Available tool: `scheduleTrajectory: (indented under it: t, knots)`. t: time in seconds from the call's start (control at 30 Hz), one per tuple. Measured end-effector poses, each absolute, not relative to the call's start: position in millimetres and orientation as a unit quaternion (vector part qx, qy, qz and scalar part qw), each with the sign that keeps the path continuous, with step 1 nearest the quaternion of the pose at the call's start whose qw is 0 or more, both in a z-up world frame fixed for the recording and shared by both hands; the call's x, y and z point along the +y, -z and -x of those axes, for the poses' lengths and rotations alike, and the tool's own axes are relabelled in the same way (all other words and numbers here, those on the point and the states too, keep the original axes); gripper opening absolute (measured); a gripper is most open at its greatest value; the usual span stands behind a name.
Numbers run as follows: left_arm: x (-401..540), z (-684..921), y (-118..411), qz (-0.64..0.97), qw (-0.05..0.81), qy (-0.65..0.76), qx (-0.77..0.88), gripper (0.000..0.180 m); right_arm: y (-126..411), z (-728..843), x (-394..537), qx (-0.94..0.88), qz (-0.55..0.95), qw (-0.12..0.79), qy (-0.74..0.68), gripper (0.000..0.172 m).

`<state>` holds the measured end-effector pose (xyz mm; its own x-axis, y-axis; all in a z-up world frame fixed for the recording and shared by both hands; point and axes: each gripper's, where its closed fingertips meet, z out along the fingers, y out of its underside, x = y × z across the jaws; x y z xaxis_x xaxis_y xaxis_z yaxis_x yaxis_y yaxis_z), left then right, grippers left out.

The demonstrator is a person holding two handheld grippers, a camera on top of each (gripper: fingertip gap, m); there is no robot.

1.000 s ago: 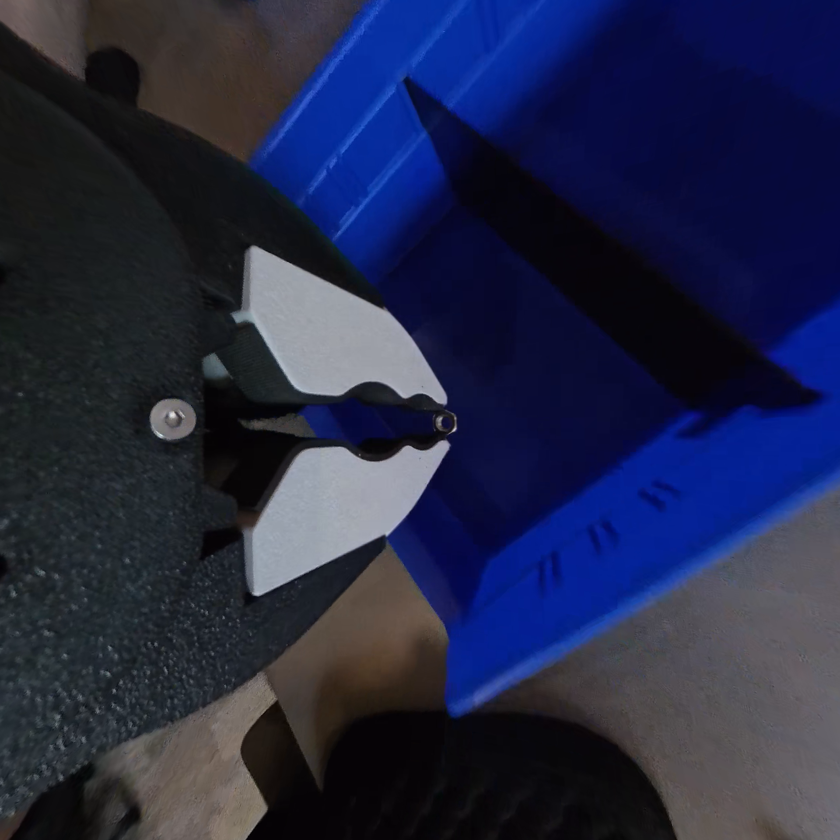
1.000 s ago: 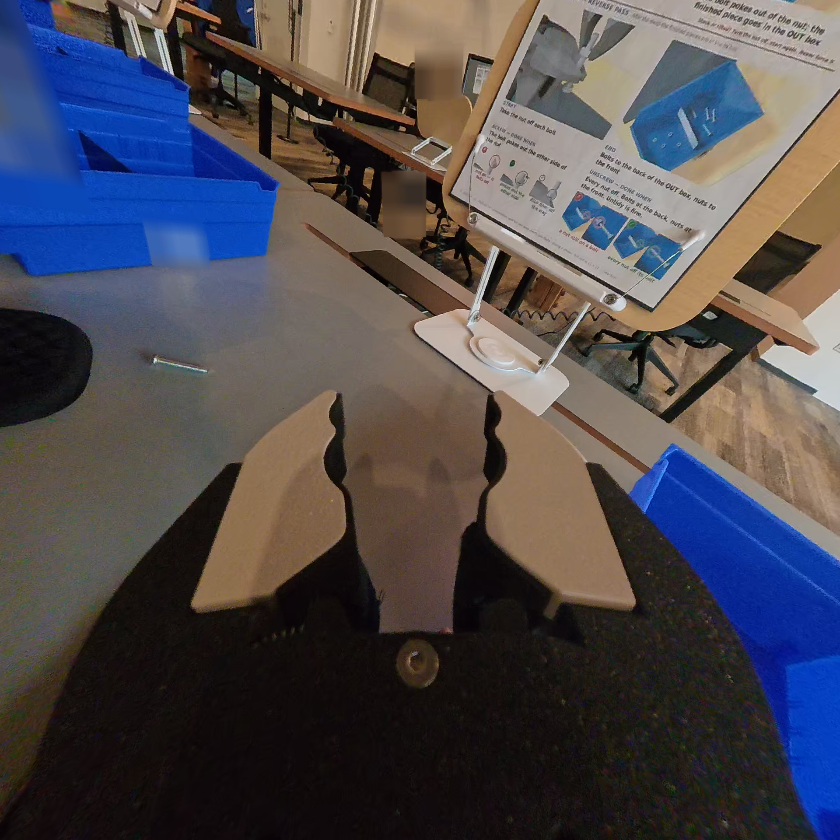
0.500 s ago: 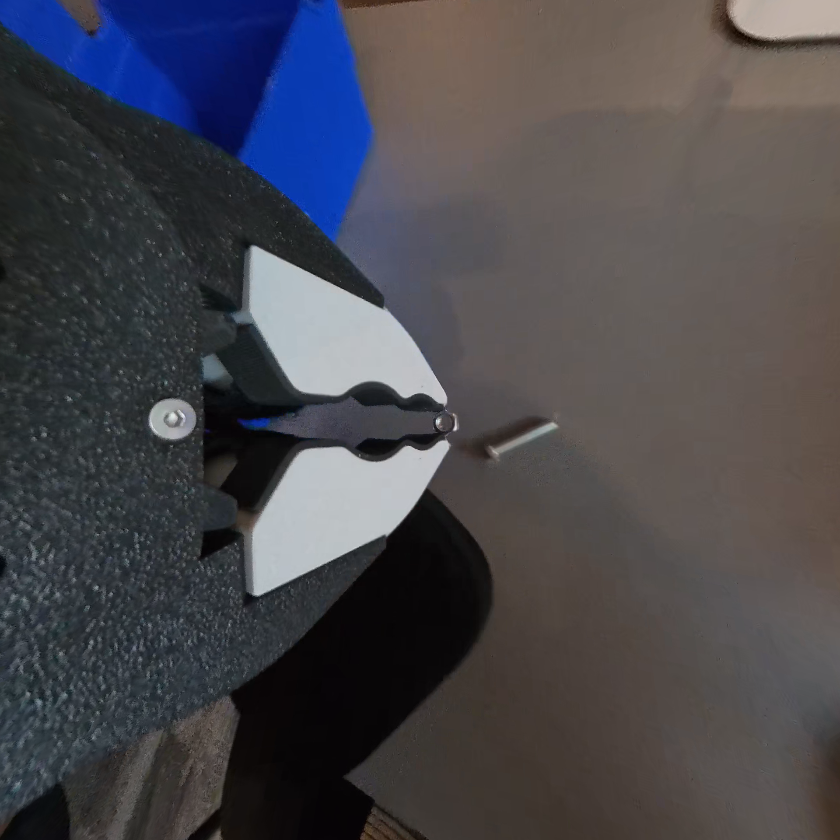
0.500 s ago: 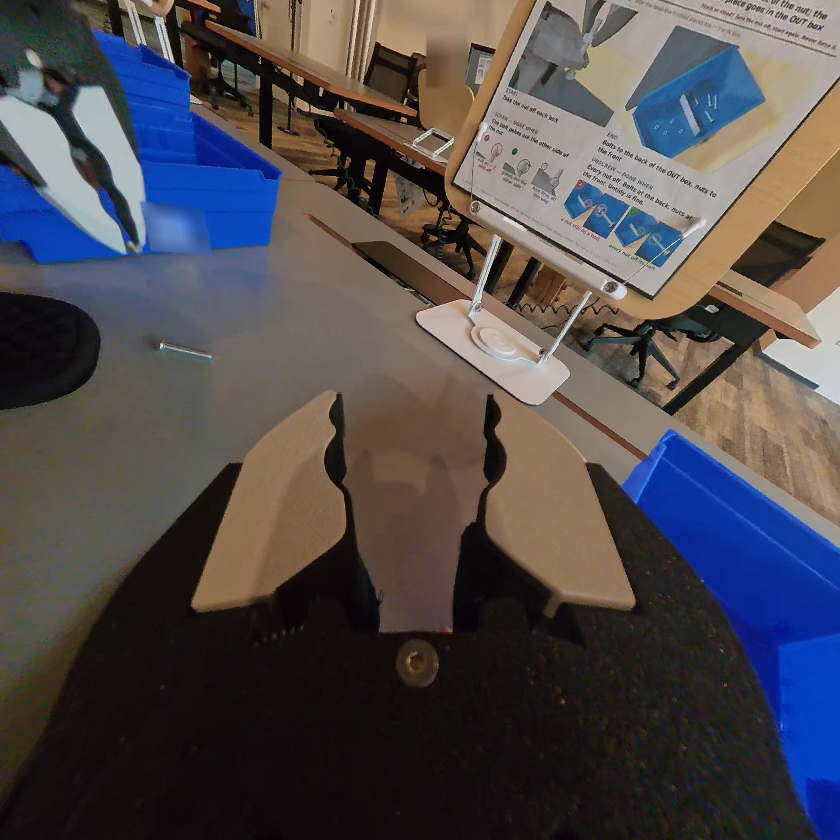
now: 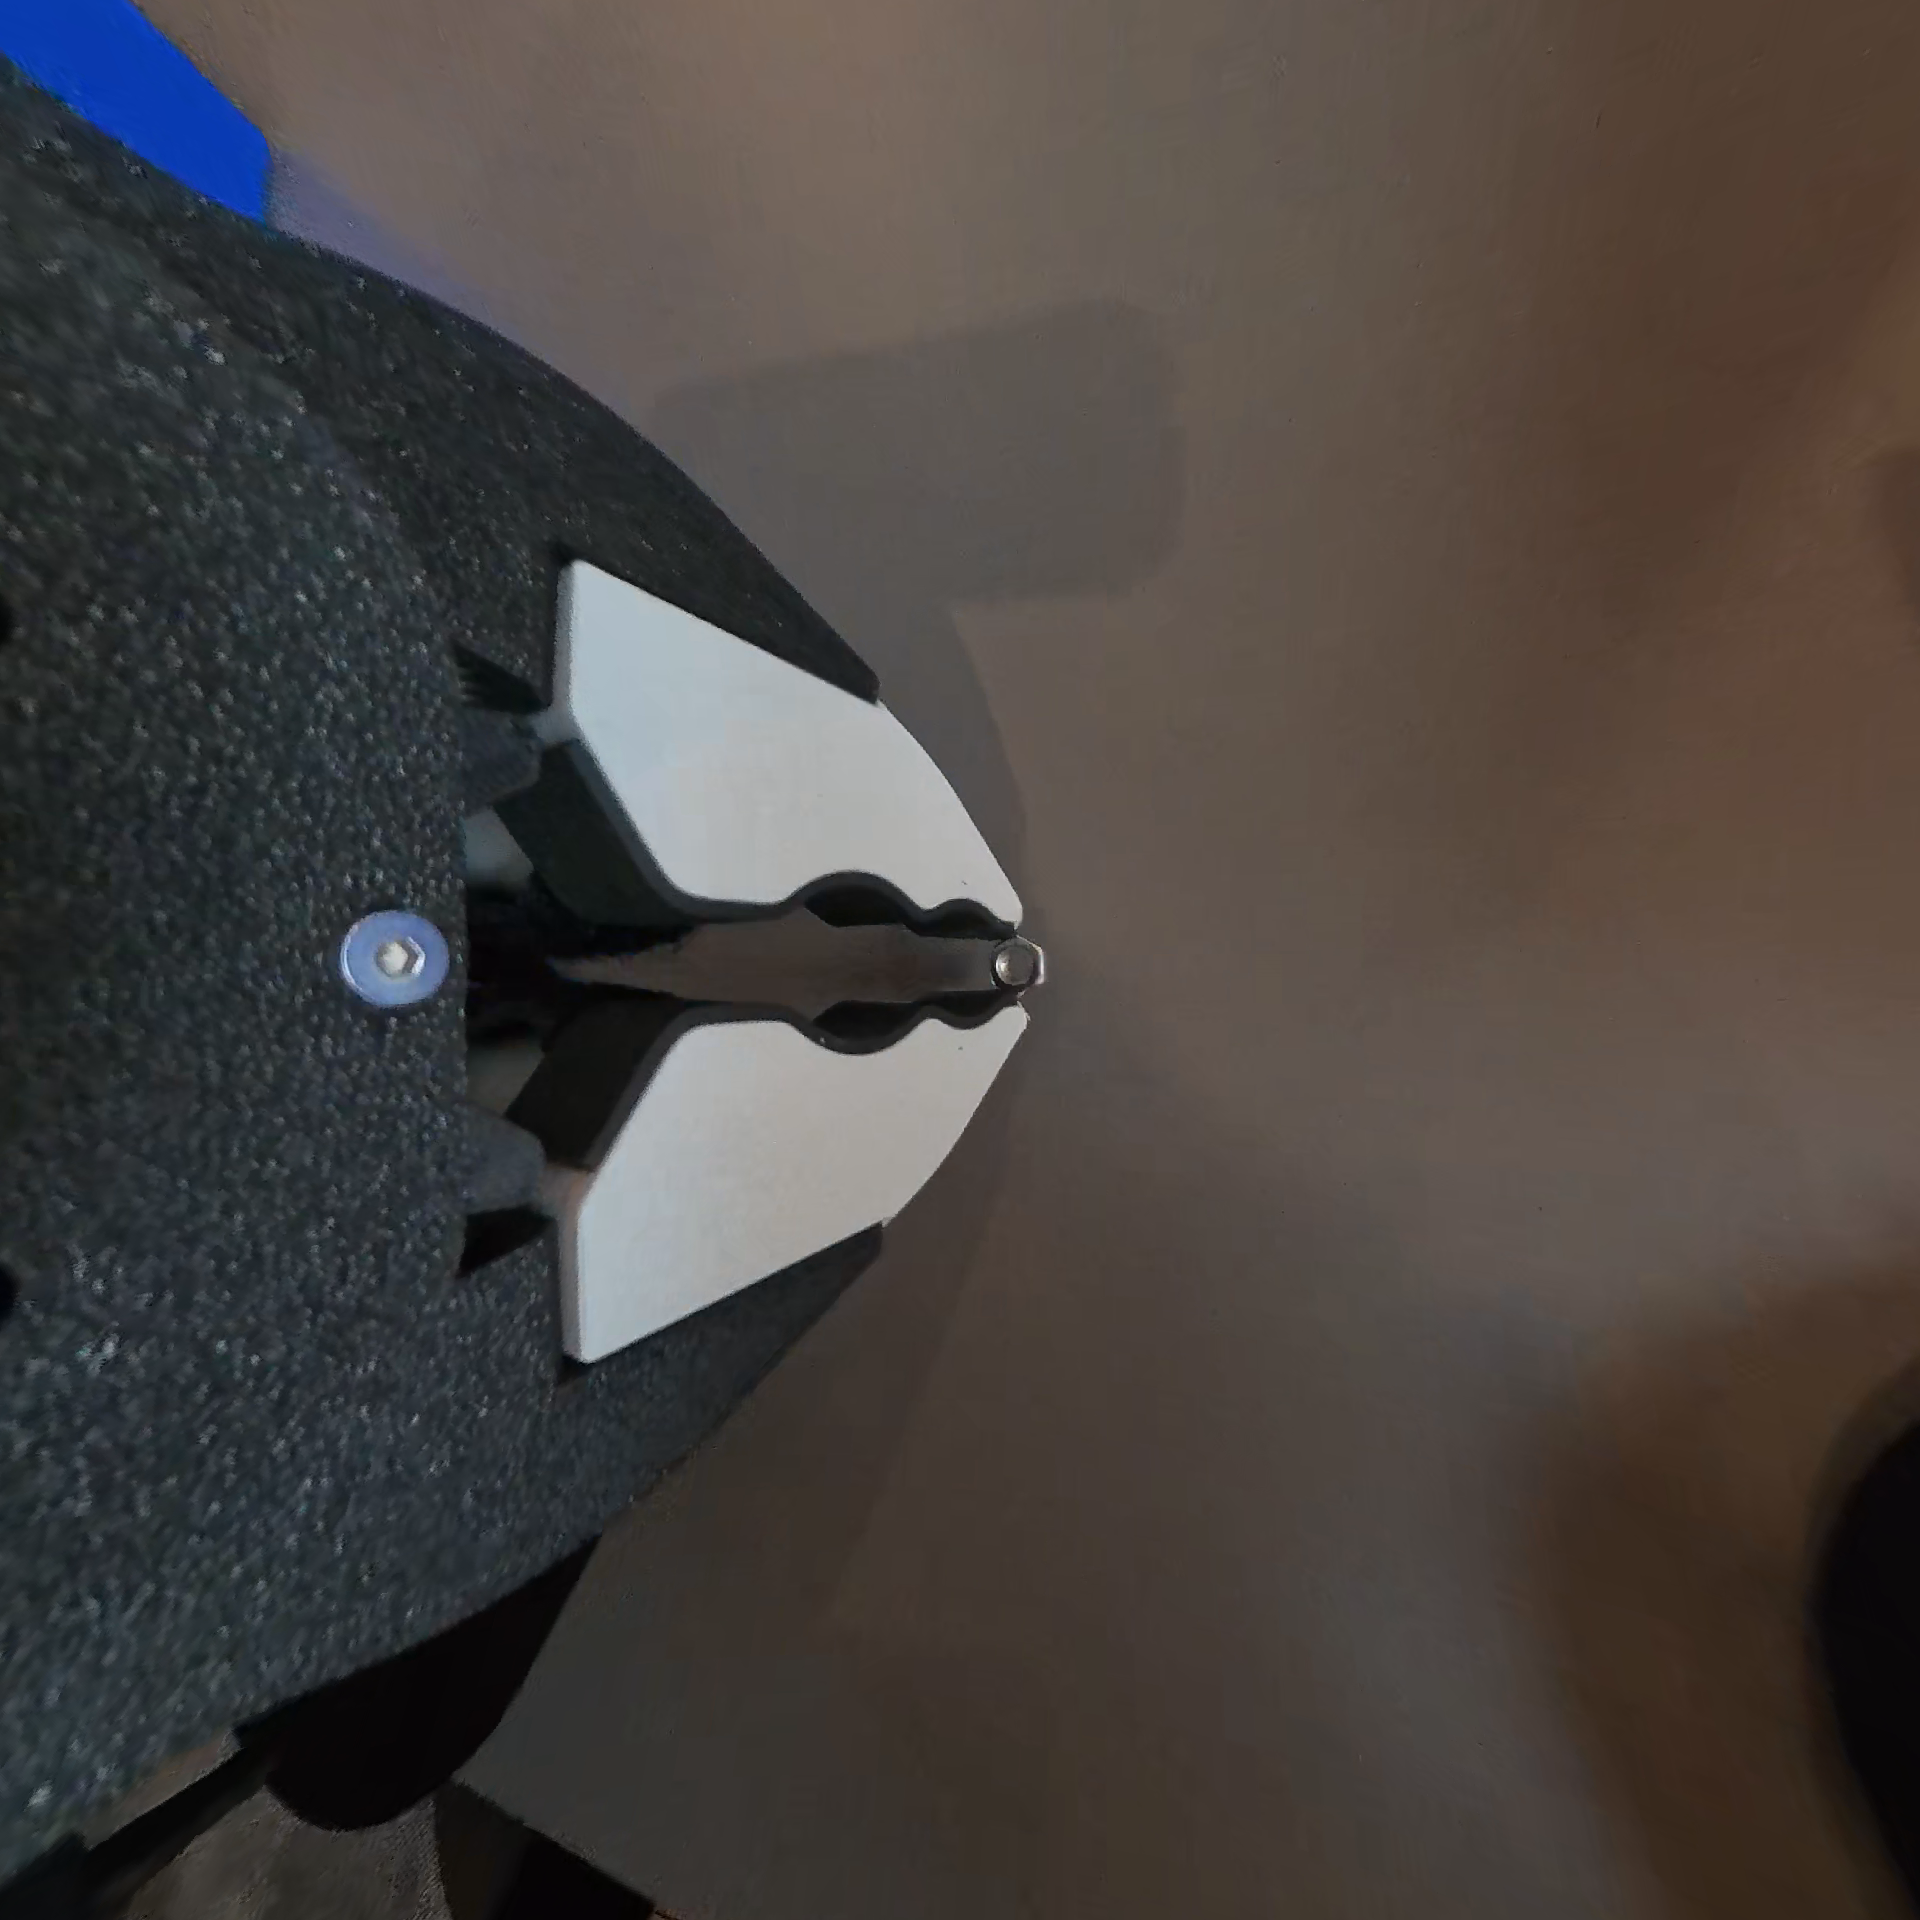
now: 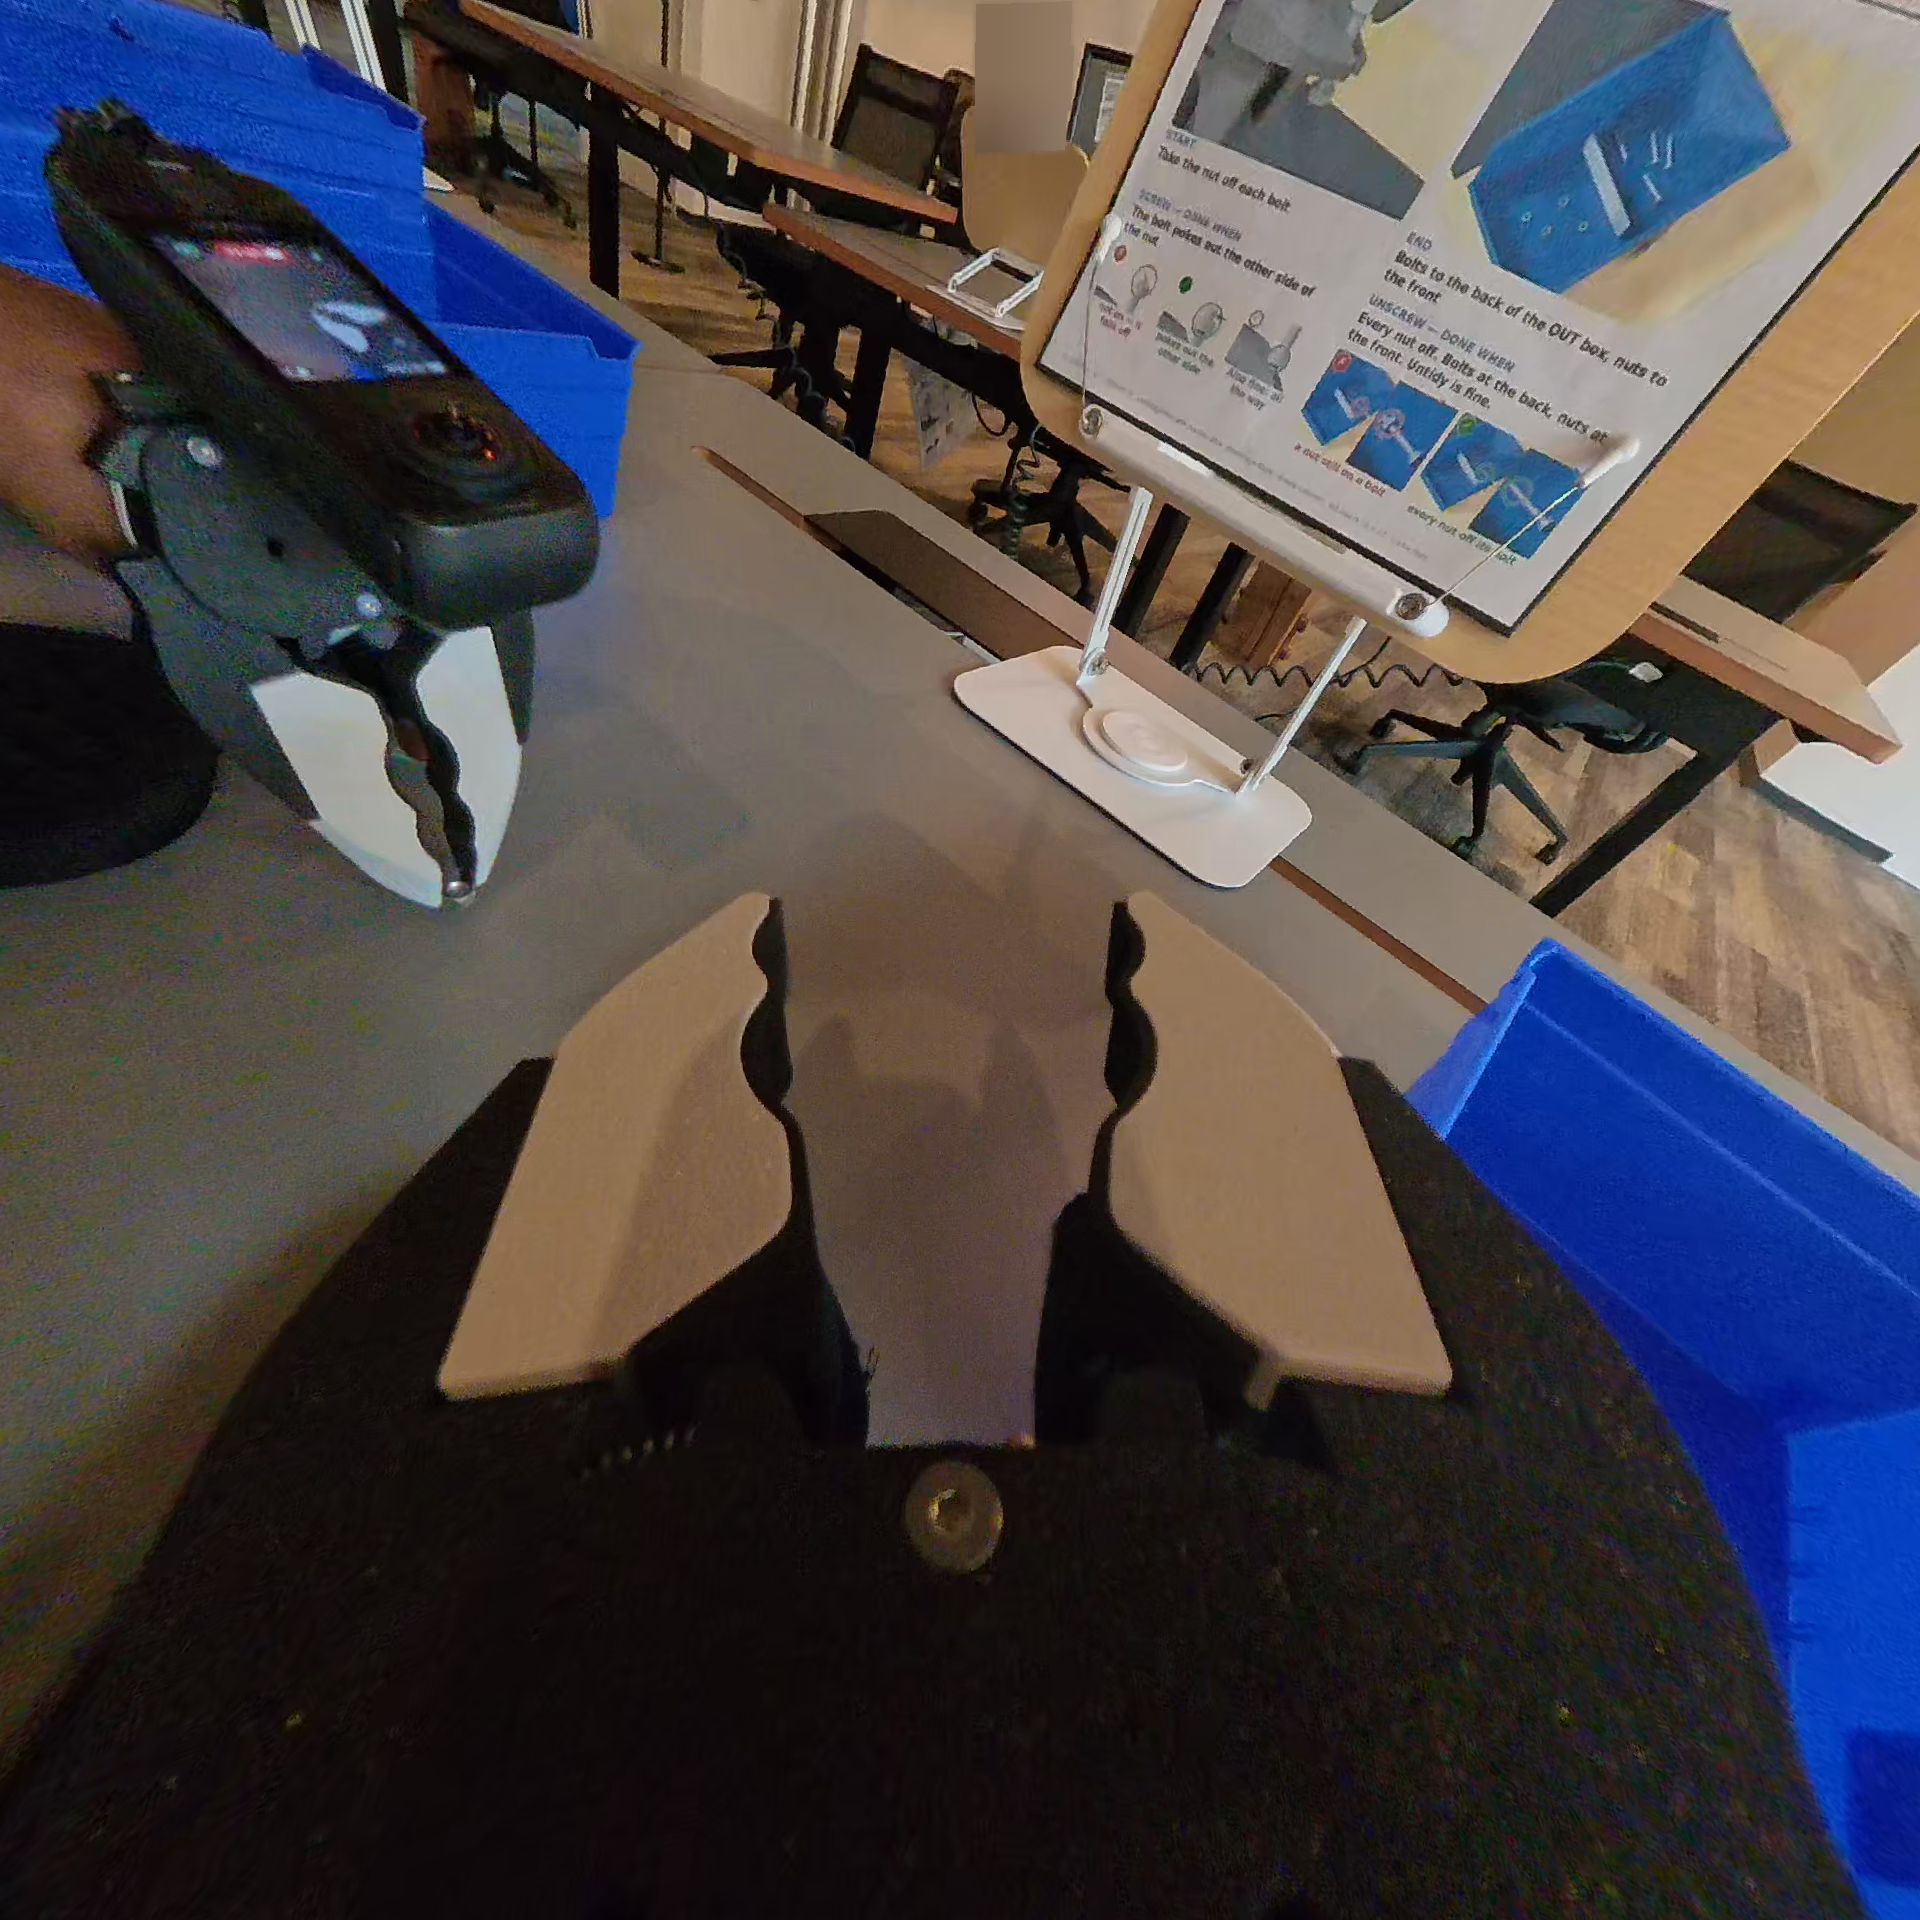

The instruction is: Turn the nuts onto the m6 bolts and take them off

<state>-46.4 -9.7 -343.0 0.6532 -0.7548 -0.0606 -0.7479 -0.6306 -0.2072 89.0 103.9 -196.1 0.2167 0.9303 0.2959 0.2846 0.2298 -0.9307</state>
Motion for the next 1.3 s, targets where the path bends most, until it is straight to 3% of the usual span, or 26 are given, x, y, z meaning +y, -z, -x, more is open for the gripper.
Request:
scheduleTrajectory:
  t: [0.37, 0.77, 1.3]
  knots:
    - [-5.8, 38.3, 350.4, 0.901, 0.1, 0.018, 0.422, 0.01, 198.3, -89.1, 105.0, -0.556, 0.551, 0.55, -0.29, 0.059]
    - [-18.4, 65.1, 321.4, 0.918, 0.16, 0.028, 0.362, 0.053, 202.6, -89.5, 100.6, -0.564, 0.546, 0.538, -0.306, 0.063]
    - [-46.2, 132.9, 348.9, 0.967, 0.136, 0.032, 0.215, 0.037, 206.6, -90.0, 100.9, -0.568, 0.55, 0.537, -0.296, 0.064]
